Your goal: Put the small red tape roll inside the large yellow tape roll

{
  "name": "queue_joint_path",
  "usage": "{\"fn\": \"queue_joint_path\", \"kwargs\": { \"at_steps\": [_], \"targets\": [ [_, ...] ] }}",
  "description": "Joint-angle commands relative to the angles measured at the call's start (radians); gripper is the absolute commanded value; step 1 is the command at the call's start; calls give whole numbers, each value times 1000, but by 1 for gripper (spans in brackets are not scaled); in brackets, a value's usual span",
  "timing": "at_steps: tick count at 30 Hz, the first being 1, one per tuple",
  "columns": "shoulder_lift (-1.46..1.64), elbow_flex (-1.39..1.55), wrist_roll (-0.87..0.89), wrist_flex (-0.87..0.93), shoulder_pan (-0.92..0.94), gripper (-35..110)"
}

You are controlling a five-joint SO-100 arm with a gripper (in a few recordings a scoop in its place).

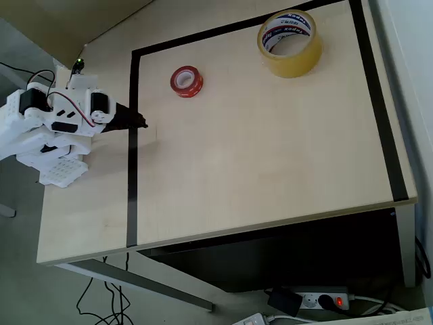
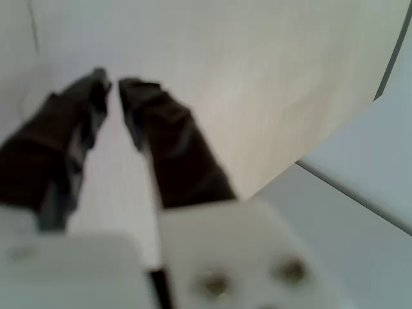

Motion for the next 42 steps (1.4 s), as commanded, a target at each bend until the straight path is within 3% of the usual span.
{"fn": "queue_joint_path", "kwargs": {
  "at_steps": [1,10,15,21,27,32,42],
  "targets": [
    [2,25,91,84,35,0],
    [2,18,91,63,57,0],
    [-11,-179,44,138,84,0],
    [-465,-598,-40,170,57,0],
    [-931,-1028,-57,356,-37,0],
    [-871,-1088,-356,348,-166,10],
    [-1198,-1241,-433,488,-253,27]
  ]
}}
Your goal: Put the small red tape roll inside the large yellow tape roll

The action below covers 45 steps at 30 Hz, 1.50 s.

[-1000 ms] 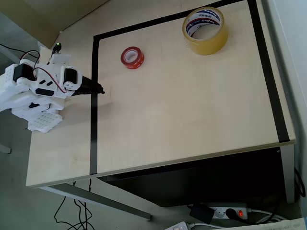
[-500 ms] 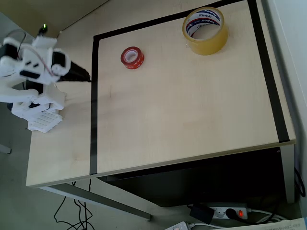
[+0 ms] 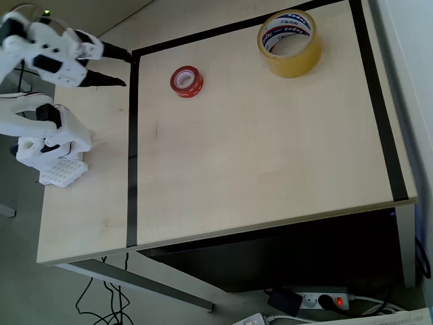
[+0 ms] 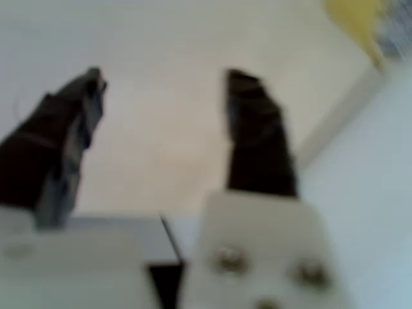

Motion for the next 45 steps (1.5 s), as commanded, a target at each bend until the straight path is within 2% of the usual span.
{"fn": "queue_joint_path", "kwargs": {
  "at_steps": [1,10,28,38,42,45],
  "targets": [
    [-107,-80,-46,38,-74,28],
    [-348,-66,-55,-18,-173,28],
    [-546,-63,-55,-241,-110,27],
    [-693,-109,-55,-302,-110,27],
    [-713,-109,-55,-313,-107,19],
    [-713,-112,-52,-316,-100,6]
  ]
}}
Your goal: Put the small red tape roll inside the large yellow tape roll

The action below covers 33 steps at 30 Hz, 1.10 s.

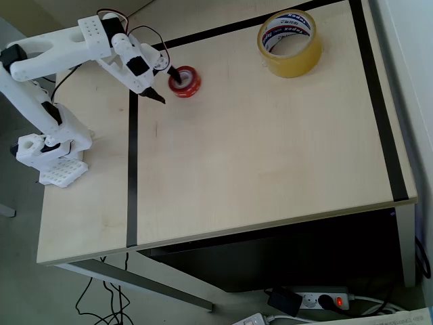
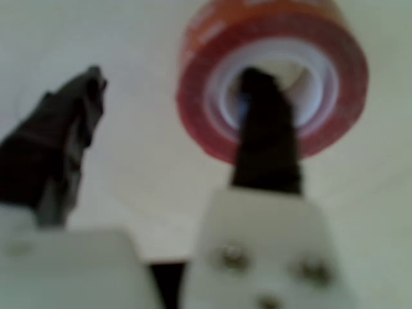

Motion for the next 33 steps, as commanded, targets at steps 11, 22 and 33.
{"fn": "queue_joint_path", "kwargs": {
  "at_steps": [11,22,33],
  "targets": [
    [40,-63,-23,9,28,0],
    [150,-367,-21,121,112,0],
    [49,-870,-20,132,146,0]
  ]
}}
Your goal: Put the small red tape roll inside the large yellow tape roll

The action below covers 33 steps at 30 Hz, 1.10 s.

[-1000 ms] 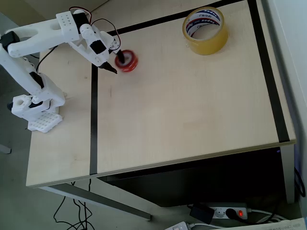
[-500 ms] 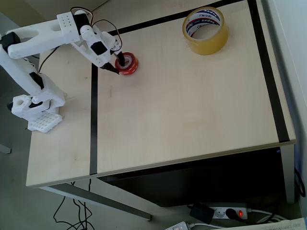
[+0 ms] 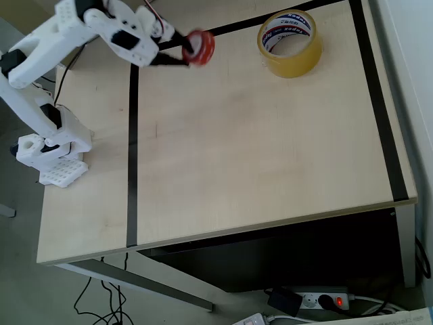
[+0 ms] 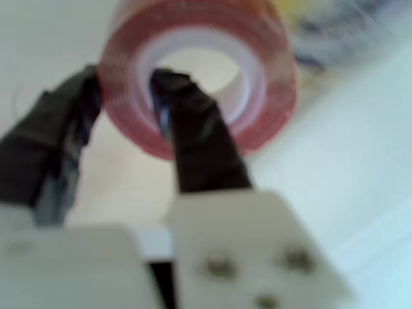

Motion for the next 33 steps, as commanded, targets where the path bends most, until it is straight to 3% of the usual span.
{"fn": "queue_joint_path", "kwargs": {
  "at_steps": [1,15,33],
  "targets": [
    [0,-304,-14,14,-6,0],
    [-600,-1236,6,48,-25,0],
    [-911,-1356,17,-25,23,1]
  ]
}}
